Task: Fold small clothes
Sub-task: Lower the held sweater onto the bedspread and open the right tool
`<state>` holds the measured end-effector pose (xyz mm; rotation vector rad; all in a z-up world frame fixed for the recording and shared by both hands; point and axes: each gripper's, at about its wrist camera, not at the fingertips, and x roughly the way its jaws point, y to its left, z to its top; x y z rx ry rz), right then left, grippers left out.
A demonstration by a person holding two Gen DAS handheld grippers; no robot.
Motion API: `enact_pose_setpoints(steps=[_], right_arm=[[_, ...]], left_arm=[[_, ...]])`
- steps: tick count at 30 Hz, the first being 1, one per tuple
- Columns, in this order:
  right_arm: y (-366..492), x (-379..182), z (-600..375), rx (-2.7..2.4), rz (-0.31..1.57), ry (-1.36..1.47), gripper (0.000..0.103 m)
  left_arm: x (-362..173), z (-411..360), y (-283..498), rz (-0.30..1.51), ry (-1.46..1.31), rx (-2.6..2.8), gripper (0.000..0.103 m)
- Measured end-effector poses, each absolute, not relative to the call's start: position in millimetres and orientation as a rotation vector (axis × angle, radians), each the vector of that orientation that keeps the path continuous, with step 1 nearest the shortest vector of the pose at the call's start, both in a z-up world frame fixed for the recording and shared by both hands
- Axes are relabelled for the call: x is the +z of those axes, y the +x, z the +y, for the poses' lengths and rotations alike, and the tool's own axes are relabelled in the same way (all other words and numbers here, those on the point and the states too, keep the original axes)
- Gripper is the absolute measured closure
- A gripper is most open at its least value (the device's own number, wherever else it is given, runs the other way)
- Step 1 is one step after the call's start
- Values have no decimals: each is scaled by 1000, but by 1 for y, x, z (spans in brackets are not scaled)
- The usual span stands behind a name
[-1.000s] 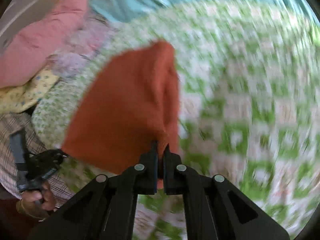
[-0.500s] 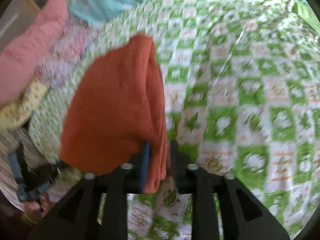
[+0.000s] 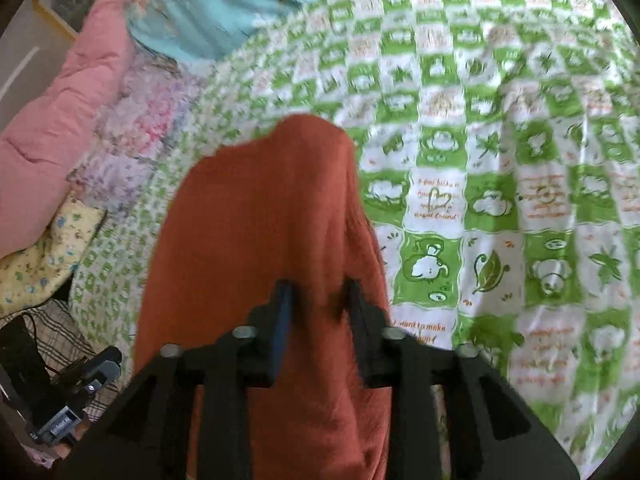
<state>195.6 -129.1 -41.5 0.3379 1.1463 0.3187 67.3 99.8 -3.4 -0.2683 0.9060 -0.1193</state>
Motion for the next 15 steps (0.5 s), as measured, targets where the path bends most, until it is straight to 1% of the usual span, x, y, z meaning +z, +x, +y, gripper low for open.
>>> enact_pose_setpoints(steps=[3, 5, 8, 11, 15], right_arm=[[196, -21, -141, 329, 1080, 370, 96], [196, -15, -143, 308, 1059, 335, 96], [202, -33, -139, 260, 1093, 262, 97], [202, -55, -141, 222, 1115, 242, 97], [198, -57, -141, 202, 1096, 226, 96]], left_arm=[[-6, 95, 74, 915, -255, -163, 87], [-14, 90, 80, 947, -235, -192, 87], [-30, 85, 84, 1000, -216, -172, 88], [-35, 85, 81, 990, -235, -165, 88], [-33, 76, 75, 965, -183, -132, 88]])
